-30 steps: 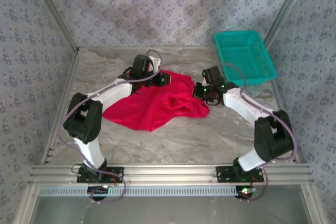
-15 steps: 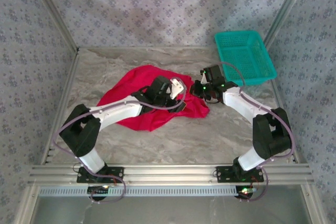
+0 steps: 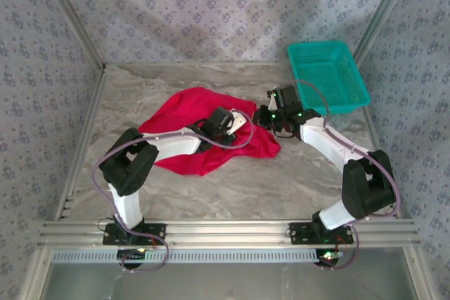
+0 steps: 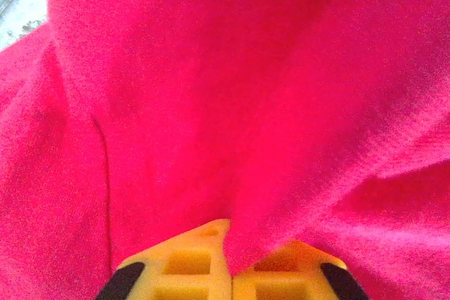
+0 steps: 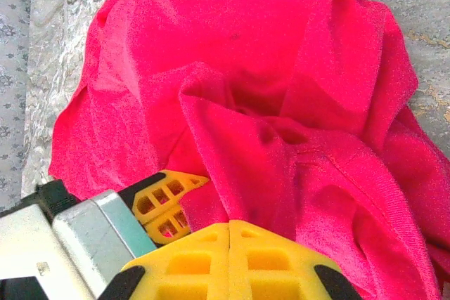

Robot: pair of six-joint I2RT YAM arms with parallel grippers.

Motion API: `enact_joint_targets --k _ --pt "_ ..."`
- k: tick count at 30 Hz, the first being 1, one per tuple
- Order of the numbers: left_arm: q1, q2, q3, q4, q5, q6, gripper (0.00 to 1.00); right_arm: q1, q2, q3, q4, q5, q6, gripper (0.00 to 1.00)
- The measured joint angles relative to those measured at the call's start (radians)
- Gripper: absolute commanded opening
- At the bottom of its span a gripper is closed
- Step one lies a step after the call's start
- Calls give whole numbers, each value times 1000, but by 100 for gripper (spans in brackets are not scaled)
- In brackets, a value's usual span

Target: Fold the inside-out t-shirt

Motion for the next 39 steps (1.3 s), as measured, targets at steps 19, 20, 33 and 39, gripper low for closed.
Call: enact_joint_targets --k 19,20,33,39 --pt "128 -266 32 -77 499 -296 0 -38 169 63 -24 78 -74 0" --pt "148 -260 14 -50 538 -331 0 -39 182 73 -30 82 -77 0" --pt "259 -51 -2 47 761 -608 0 113 21 33 -87 188 -125 58" --pt "262 -48 44 45 773 -655 0 287 -35 -32 -66 263 -127 72"
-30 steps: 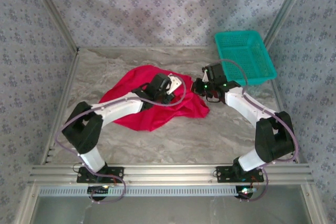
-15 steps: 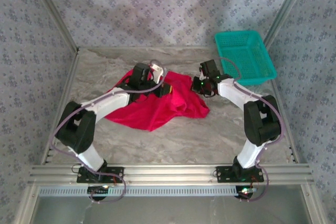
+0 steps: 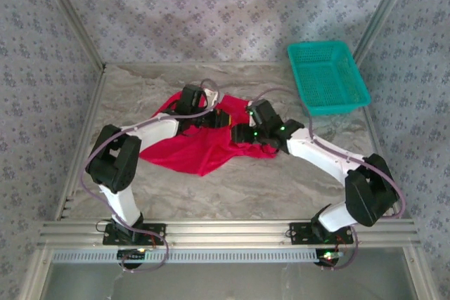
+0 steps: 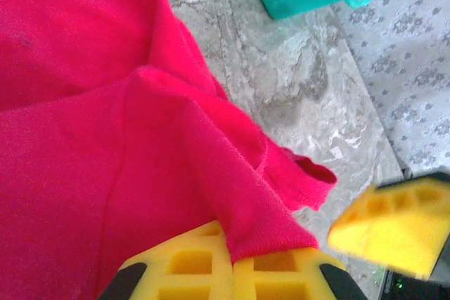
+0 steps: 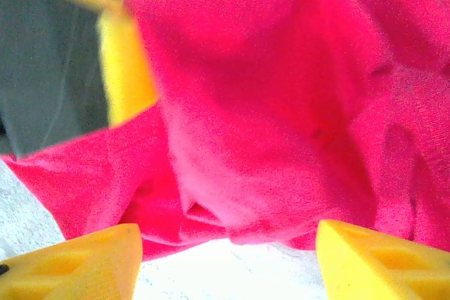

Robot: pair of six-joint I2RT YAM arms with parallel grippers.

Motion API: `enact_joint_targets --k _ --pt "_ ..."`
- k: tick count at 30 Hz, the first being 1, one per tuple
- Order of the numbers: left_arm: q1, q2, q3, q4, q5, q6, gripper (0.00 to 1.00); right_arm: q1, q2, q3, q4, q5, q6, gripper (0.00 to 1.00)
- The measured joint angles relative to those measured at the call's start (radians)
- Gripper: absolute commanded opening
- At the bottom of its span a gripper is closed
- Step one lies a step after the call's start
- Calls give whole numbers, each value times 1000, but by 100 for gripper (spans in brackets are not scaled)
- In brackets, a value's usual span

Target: Fold the inside-out t-shirt

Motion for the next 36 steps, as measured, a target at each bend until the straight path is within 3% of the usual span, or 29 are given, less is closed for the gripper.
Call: enact_joint_targets --k 5,9,12,13,18,26,30,36 --pt "6 6 21 -1 6 -25 0 55 65 1 14 111 -10 72" --pt "13 6 21 -11 10 -42 0 55 180 45 -2 229 -14 59" --pt "21 6 21 -14 10 -48 0 51 235 99 -27 300 -21 10" --pt "26 6 21 -16 10 -50 0 50 243 119 -43 312 -24 0" --pt "63 6 20 -43 10 -42 0 28 201 214 -113 274 -48 0" --pt "98 -38 16 -82 56 1 0 -121 -107 212 -150 -90 -85 0" --pt "83 -68 16 -79 78 7 0 -178 -180 132 -119 -186 -89 0" --pt "86 -71 2 -91 60 2 1 -225 -119 -51 -29 -222 -91 0"
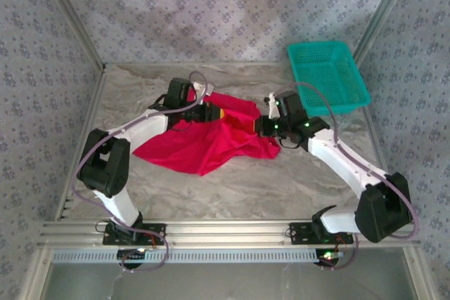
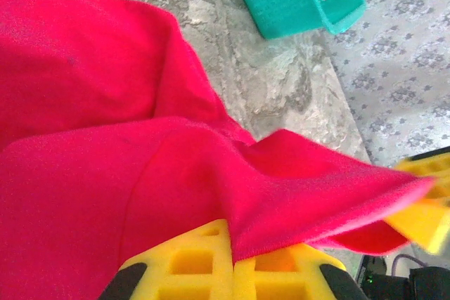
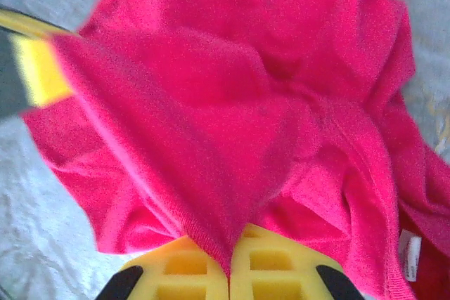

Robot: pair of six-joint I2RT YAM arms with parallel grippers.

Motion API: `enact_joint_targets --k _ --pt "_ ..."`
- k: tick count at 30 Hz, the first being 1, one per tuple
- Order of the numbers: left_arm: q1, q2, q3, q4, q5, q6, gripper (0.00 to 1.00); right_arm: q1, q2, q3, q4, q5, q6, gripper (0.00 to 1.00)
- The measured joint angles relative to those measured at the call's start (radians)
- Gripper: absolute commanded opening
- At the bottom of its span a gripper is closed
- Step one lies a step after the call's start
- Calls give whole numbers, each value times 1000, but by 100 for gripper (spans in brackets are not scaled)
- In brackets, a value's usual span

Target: Fold the inside-out t-shirt

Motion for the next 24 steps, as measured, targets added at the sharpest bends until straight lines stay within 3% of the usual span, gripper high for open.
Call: enact_joint_targets --k 3,5,11,14,19,24 --pt "-14 -6 -13 -39 -50 0 8 2 87 -36 42 -20 4 0" --pt "-29 -6 -13 -87 -98 -3 22 7 134 -40 64 -25 12 0" --pt "-58 -27 -24 -222 -299 -59 43 43 153 -31 100 -25 43 0" --pt "-88 -114 -86 -229 -391 -141 45 68 153 -21 122 -26 62 0" --pt "-144 -243 -165 -179 -455 -302 44 101 152 -17 151 -26 88 0" --pt "-165 -162 -109 -231 -474 -431 42 106 152 -17 155 -25 99 0"
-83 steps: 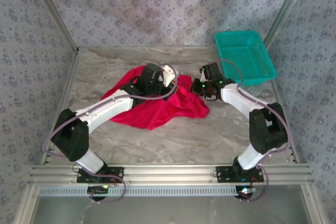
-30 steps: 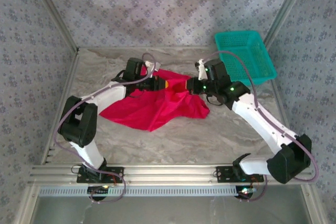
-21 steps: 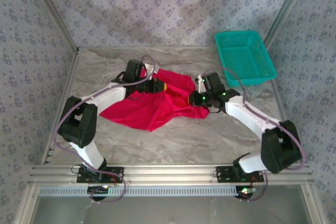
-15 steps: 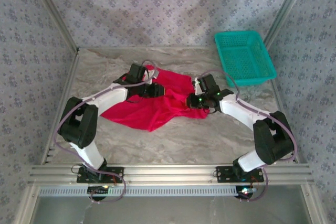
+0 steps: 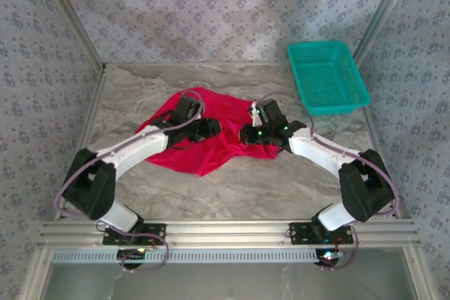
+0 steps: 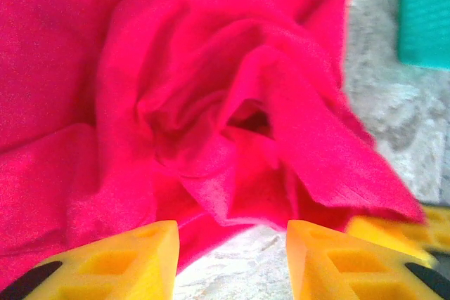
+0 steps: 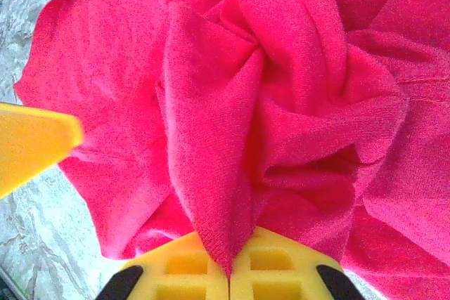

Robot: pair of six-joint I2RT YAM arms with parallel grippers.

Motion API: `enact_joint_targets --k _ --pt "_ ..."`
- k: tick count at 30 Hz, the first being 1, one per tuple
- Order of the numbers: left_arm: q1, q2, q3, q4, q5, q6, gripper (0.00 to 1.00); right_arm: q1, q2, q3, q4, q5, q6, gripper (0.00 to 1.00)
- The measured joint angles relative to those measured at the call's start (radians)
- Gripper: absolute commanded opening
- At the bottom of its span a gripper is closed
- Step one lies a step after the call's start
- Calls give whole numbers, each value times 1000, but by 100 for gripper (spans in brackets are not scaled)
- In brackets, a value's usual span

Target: Fold the inside-out t-shirt

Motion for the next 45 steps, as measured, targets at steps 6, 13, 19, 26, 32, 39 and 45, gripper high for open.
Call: enact_joint_targets --k 6,13,19,26,32,39,45 --pt "-7 186 129 -74 -16 -81 44 9 -6 0 1 1 1 0" --pt "-40 260 220 -116 -34 -101 40 14 -21 0 1 1 1 0" --pt "-41 336 257 -146 -29 -98 0 5 -21 0 1 16 5 0" --pt "-54 257 328 -78 -16 51 0 -153 -22 -76 37 47 93 0" --pt "-83 3 27 458 170 190 0 -198 -11 -86 52 44 146 0" --pt "-78 40 -208 787 393 215 0 -198 -8 -85 50 42 150 0" --pt "-24 24 -299 772 554 228 0 -237 12 -51 -23 53 142 0"
